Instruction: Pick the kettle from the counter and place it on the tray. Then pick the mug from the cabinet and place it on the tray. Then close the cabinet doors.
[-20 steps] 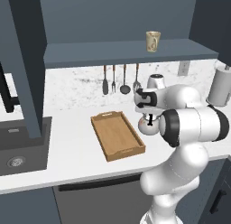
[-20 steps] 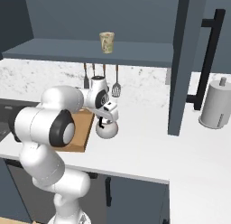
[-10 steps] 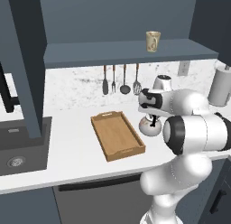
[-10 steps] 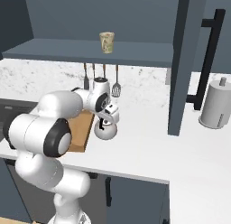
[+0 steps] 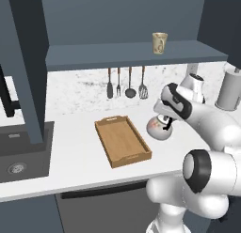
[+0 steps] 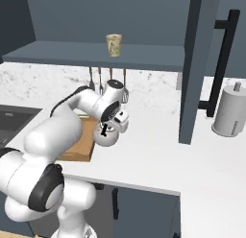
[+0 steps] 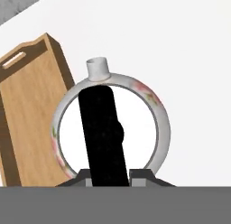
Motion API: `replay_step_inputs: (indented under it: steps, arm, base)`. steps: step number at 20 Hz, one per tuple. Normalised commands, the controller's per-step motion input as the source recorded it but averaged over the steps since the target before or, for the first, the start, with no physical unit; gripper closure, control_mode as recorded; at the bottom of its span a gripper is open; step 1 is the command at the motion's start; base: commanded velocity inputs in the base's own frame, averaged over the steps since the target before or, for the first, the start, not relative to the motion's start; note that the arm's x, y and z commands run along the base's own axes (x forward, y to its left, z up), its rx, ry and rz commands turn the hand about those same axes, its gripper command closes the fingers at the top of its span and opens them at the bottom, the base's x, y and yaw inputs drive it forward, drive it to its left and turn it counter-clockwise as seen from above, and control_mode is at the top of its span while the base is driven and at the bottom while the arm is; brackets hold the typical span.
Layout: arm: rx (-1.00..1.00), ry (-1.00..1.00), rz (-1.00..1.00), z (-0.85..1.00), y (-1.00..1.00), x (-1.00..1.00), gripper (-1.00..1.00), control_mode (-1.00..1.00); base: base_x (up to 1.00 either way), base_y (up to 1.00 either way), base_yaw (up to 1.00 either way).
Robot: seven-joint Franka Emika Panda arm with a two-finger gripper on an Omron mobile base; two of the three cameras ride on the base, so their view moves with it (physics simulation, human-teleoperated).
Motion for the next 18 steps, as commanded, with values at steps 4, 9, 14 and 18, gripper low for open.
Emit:
replay_step_inputs:
  steps: [4,9,14,18]
  arm:
    - [0.0,0.0,0.14,0.33,0.34,-0.33,1.0,-1.0]
    - [0.02,-0.03,0.14,0.15,0.5,-0.05,1.0,-1.0]
    - [0.0,-0.15,0.06,0.0,0.6,0.27,1.0,-1.0]
    - [0.0,-0.15,0.0,-0.01,0.68,0.49,1.0,-1.0]
  base:
    - [0.0,0.0,0.0]
    - [0.0,0.0,0.0]
    - [0.0,0.0,0.0]
    - [0.0,0.0,0.0]
